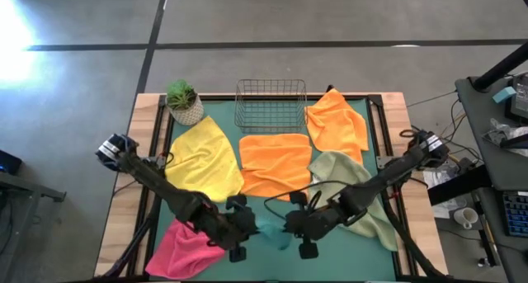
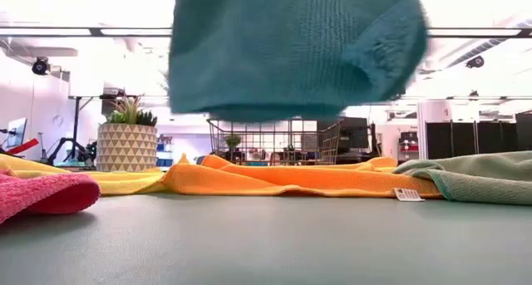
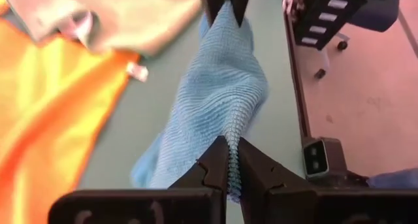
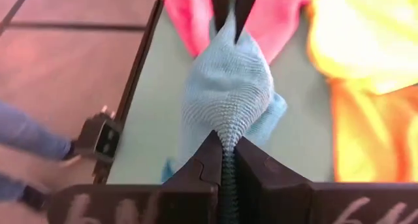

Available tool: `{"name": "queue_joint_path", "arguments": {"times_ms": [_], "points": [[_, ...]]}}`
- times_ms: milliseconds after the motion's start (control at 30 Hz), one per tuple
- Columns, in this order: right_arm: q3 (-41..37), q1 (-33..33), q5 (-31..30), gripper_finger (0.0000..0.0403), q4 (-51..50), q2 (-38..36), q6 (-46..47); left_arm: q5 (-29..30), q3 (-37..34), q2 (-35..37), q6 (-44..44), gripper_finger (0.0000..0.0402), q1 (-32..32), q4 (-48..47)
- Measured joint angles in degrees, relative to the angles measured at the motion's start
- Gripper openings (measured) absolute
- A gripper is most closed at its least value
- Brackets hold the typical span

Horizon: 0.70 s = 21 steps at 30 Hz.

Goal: Fold microfiber towels
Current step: Put the blue microfiber cloth into the wire basket

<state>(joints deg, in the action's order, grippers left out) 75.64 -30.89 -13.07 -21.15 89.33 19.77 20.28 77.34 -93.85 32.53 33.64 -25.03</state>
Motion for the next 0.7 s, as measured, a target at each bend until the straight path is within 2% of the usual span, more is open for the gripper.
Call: {"name": "queue_joint_path", "arguments": {"times_ms": [167, 333, 700], "points": [[0.17, 2.01, -3.60, 0.0009, -1.57, -3.83, -0.28, 0.40, 0.00, 4.26, -6.30, 0.0002, -2.77, -2.18], [2.53, 4.70, -7.99, 0.0009, -8.30, -5.79, -0.80, 4.07, -0.04, 8.00, -13.60, 0.0002, -6.31, -4.97], [4.75, 15.30, -8.05, 0.0009, -10.60, -6.53, -9.90, 5.32, -0.04, 12.19, -27.28, 0.0002, -17.78, -6.46]]}}
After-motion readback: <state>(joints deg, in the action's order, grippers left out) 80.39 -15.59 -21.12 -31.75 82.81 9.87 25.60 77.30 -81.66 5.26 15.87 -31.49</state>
